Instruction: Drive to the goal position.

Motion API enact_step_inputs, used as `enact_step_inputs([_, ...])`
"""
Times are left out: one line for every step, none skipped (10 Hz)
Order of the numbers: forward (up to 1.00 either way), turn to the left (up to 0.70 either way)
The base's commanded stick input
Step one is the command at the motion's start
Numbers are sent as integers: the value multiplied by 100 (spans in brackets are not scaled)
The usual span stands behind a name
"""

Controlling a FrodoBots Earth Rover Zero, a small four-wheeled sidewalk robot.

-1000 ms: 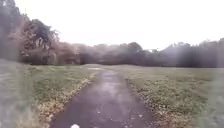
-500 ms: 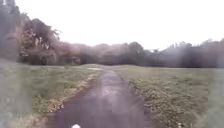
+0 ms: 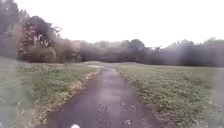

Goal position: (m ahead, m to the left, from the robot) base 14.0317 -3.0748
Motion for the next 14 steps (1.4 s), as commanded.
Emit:
enact_step_inputs([85,0])
enact_step_inputs([85,0])
enact_step_inputs([85,0])
enact_step_inputs([85,0])
enact_step_inputs([85,0])
enact_step_inputs([85,0])
enact_step_inputs([85,0])
enact_step_inputs([85,0])
enact_step_inputs([85,0])
enact_step_inputs([85,0])
enact_step_inputs([85,0])
enact_step_inputs([85,0])
enact_step_inputs([85,0])
enact_step_inputs([85,0])
